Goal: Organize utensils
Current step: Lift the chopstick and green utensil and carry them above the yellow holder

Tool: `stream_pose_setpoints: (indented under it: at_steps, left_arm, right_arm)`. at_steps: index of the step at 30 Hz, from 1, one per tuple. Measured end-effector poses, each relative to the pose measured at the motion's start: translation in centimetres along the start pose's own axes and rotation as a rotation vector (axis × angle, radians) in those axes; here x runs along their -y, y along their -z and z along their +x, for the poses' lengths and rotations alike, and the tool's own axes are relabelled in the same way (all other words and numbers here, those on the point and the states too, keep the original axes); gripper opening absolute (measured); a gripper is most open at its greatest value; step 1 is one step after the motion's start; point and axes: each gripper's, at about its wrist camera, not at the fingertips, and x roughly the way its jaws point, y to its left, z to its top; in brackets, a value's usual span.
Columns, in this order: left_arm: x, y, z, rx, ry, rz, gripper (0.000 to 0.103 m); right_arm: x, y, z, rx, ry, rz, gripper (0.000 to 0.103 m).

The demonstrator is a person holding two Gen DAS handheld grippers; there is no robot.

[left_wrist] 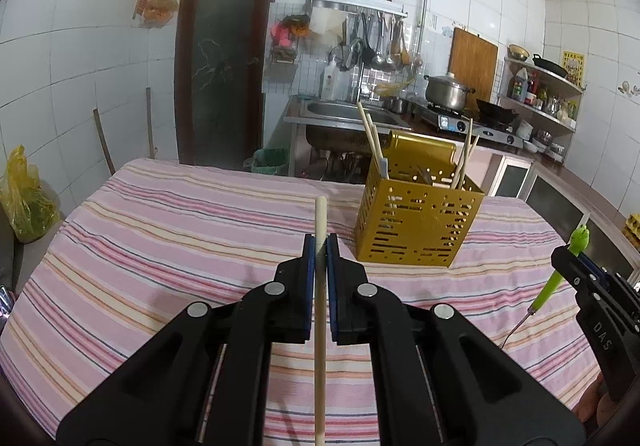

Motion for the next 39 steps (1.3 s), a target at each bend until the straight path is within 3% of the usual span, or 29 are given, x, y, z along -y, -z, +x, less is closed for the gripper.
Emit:
stream_pose_setpoints:
  at_steps: [12,22,28,39]
  left_arm:
    - [0.6,-1.0,-0.2,0.034,0.027,0.011,0.004]
    - [1.3,-3.9,0.3,0.074,0.074,0.014,0.004]
    - [2.4,-7.5,0.0,0.129,0.115,0.024,0.004]
    - [7.2,-16.8,1.3,0.272,0.227,0.046,0.004]
  right_arm:
    - [0.1,-0.4,0.3,0.011,-0.005,-0.002,0.015]
    - [0.8,-2.8,0.9,0.027,0.009,-0.014,0.015]
    - [1.4,-6.1,1.1,0.067,0.035,-0.020,0.015]
    - [1.3,-16.0,3.6,0.122,0.084,-0.069,0.015]
